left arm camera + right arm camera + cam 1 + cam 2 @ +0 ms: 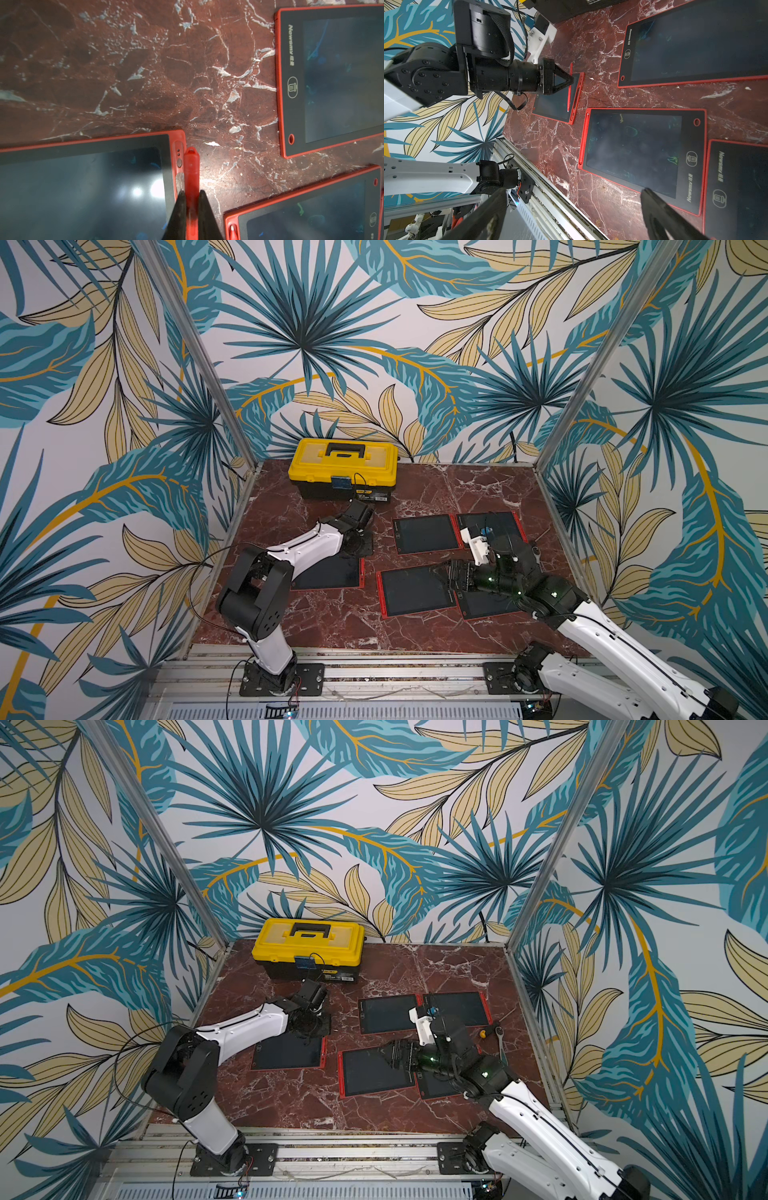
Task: Place the stylus back onto the writing tablet
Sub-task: Place the stylus on the writing tablet.
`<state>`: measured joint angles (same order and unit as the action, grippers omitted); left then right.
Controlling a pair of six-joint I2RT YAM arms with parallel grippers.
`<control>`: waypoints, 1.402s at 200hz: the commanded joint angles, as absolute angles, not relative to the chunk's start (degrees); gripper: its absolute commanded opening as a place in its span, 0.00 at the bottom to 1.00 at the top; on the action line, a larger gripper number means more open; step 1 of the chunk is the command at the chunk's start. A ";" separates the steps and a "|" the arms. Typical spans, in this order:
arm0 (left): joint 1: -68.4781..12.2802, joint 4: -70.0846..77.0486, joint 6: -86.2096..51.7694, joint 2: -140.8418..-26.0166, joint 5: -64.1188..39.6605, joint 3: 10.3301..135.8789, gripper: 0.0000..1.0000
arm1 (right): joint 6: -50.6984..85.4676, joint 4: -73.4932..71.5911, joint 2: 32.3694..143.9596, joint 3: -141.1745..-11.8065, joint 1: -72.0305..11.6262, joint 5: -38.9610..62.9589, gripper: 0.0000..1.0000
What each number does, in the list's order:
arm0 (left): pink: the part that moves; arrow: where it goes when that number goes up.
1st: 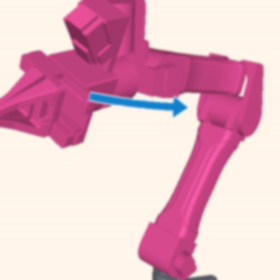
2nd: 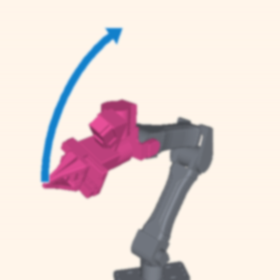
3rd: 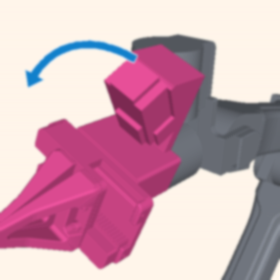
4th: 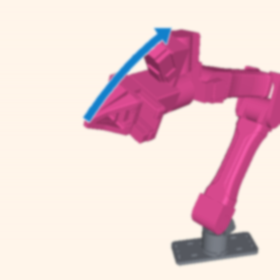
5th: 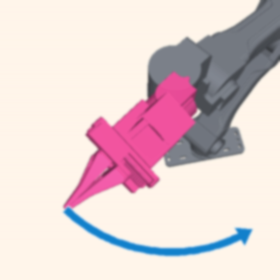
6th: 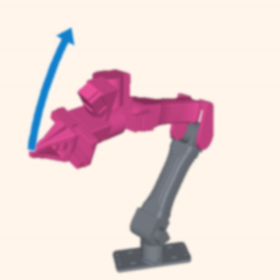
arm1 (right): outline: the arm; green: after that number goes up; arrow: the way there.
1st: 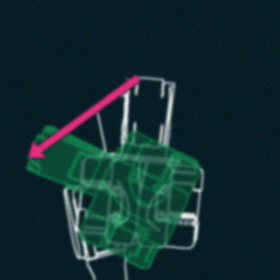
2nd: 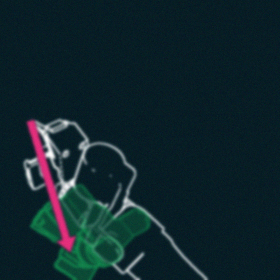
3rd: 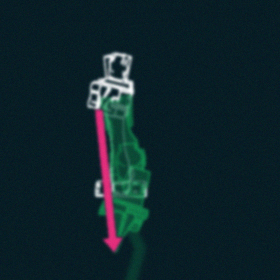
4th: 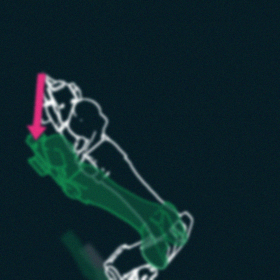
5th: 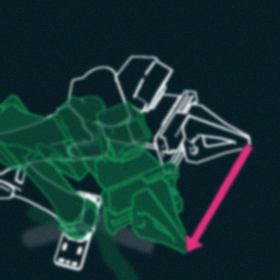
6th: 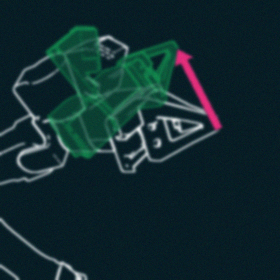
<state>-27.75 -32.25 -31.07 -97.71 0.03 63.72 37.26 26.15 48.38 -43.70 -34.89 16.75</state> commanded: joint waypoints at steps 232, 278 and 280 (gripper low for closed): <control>-27.56 -29.07 -31.55 -96.68 -0.92 58.93 0.07 | 35.32 30.39 47.21 -44.65 -35.10 15.12 1.00; -27.69 -28.57 -31.82 -97.12 -1.21 58.63 0.07 | 35.50 30.06 47.20 -44.34 -35.10 15.02 1.00; -27.69 -28.52 -31.86 -97.12 -1.22 58.62 0.07 | 35.53 30.04 47.20 -44.35 -35.12 14.96 1.00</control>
